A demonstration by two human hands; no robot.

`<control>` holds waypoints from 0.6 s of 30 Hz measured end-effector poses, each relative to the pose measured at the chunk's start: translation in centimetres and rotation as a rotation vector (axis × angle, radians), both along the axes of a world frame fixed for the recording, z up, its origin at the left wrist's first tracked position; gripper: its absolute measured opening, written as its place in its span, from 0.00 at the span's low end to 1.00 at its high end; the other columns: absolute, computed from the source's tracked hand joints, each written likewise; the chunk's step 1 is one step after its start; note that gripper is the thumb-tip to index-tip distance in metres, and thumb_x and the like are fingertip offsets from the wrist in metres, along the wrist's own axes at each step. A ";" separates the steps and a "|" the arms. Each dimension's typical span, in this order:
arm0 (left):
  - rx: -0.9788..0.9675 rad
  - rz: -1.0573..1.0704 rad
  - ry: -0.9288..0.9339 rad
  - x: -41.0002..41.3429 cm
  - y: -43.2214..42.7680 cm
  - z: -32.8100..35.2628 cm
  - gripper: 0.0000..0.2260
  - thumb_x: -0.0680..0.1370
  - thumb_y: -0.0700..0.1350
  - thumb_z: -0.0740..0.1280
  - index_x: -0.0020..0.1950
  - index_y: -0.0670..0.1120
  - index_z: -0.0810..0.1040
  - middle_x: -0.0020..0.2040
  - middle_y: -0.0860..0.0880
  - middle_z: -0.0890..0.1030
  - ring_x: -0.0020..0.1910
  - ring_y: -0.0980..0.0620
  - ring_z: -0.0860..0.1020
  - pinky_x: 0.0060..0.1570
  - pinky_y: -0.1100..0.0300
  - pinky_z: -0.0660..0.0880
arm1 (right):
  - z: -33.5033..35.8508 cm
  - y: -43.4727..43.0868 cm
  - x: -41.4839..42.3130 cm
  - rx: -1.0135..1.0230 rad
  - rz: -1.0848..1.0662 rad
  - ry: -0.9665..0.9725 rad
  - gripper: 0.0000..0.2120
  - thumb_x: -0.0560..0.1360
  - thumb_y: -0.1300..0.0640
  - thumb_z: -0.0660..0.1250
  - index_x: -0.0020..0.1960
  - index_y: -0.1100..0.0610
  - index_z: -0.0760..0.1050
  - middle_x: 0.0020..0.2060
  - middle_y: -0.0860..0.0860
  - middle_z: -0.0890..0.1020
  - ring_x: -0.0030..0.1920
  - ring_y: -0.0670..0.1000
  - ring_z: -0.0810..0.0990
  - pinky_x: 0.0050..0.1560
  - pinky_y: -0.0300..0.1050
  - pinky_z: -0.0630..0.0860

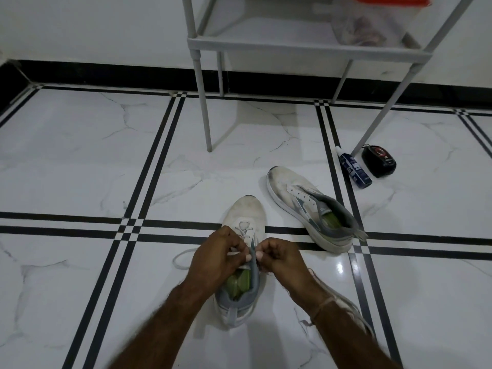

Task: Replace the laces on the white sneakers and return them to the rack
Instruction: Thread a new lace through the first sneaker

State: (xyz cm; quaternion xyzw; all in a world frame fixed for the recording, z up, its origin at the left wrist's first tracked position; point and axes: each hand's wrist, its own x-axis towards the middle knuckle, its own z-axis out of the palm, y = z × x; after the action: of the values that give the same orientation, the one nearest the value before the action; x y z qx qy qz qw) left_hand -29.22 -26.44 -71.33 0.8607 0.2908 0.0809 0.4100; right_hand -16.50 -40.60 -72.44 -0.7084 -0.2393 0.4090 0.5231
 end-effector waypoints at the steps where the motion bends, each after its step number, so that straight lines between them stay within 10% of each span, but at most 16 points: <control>1: -0.034 -0.010 0.006 -0.2 0.3 0.0 0.05 0.72 0.55 0.76 0.44 0.55 0.84 0.46 0.59 0.78 0.48 0.60 0.77 0.47 0.61 0.75 | 0.2 0.2 -0.1 0.005 -0.010 -0.012 0.06 0.79 0.64 0.68 0.44 0.58 0.80 0.38 0.55 0.84 0.40 0.52 0.81 0.44 0.48 0.79; 6: -0.187 -0.006 -0.026 -0.7 1.6 -0.2 0.12 0.68 0.61 0.73 0.43 0.55 0.86 0.46 0.57 0.81 0.50 0.58 0.79 0.52 0.57 0.76 | 5.4 0.0 4.5 0.440 -0.459 0.583 0.11 0.85 0.61 0.57 0.44 0.55 0.70 0.33 0.49 0.74 0.31 0.48 0.71 0.34 0.42 0.74; 10: -0.190 -0.002 -0.031 -0.5 1.5 -0.8 0.13 0.71 0.61 0.72 0.43 0.52 0.84 0.45 0.54 0.81 0.48 0.59 0.78 0.49 0.61 0.73 | 3.9 0.1 4.1 0.110 -0.012 -0.247 0.10 0.78 0.50 0.68 0.47 0.57 0.78 0.40 0.47 0.79 0.41 0.47 0.77 0.43 0.39 0.76; 13: -0.181 0.013 -0.032 -0.3 1.3 -0.9 0.20 0.68 0.68 0.67 0.44 0.53 0.83 0.45 0.54 0.80 0.48 0.59 0.78 0.48 0.62 0.74 | 0.8 0.3 1.1 -0.043 0.194 -0.378 0.11 0.72 0.44 0.72 0.43 0.52 0.81 0.42 0.48 0.82 0.45 0.45 0.81 0.46 0.44 0.78; 18: -0.219 0.013 -0.090 -1.2 1.1 -0.3 0.10 0.71 0.59 0.72 0.44 0.54 0.84 0.47 0.57 0.81 0.52 0.58 0.78 0.55 0.58 0.75 | 3.0 0.4 2.6 0.275 -0.243 0.413 0.07 0.83 0.59 0.62 0.46 0.58 0.73 0.36 0.53 0.80 0.28 0.43 0.71 0.28 0.34 0.65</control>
State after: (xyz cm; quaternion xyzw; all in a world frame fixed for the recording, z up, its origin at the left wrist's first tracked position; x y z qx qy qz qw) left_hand -30.47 -25.32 -71.63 0.8044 0.2849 0.0898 0.5134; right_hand -13.88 -40.24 -69.46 -0.5559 -0.0942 0.4426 0.6972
